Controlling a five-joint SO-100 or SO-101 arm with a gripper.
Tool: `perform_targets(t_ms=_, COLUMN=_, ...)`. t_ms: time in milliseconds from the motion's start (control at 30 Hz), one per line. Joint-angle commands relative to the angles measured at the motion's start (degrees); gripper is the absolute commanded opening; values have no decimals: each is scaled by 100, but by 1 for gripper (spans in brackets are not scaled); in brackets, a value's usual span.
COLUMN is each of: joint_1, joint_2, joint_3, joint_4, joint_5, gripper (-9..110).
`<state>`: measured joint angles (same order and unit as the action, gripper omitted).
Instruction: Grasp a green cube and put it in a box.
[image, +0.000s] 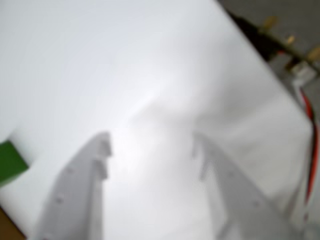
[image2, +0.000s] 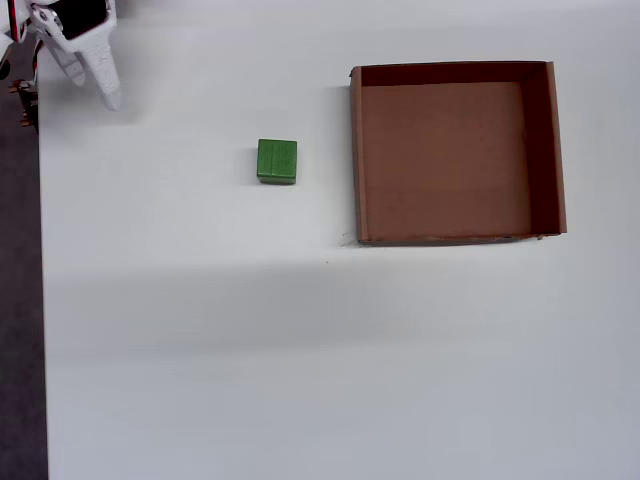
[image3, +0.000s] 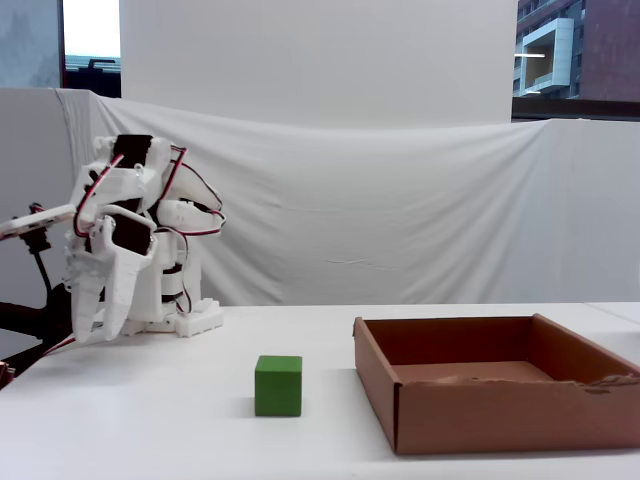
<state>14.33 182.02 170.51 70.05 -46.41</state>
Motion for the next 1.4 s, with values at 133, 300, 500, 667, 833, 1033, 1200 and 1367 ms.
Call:
perform_targets(t_ms=133, joint_1=-211, joint_2=26, joint_3=-35, joint_4=-167, joint_5=-44, gripper=21)
perform_targets(t_ms=300, joint_1=-642, joint_2=-229, joint_3=-53, joint_4=-888, joint_5=-88, gripper=21)
perform_targets(t_ms=500, joint_1=-853, joint_2=-1670, joint_3=-791, joint_4=-1846, joint_5=-123, gripper=21)
perform_targets(t_ms=667, joint_1=-1063, joint_2=-3296, joint_3=-2417, joint_4=-1380, joint_5=-123, gripper=21)
perform_targets(t_ms=833, joint_1=-1529, joint_2=-4570, joint_3=-3524, joint_4=-976, joint_5=-123, gripper=21)
perform_targets(t_ms=1033, joint_1=-2048, joint_2=-5678, joint_3=-4263, joint_4=-1020, joint_5=-123, gripper=21)
perform_targets(t_ms=1200, joint_1=-2443, joint_2=-6407, joint_3=-5045, joint_4=-589, joint_5=-141, gripper=21)
perform_targets(t_ms=1367, joint_1=-2786, joint_2=-6996, joint_3=-5704, joint_4=-281, joint_5=-141, gripper=21)
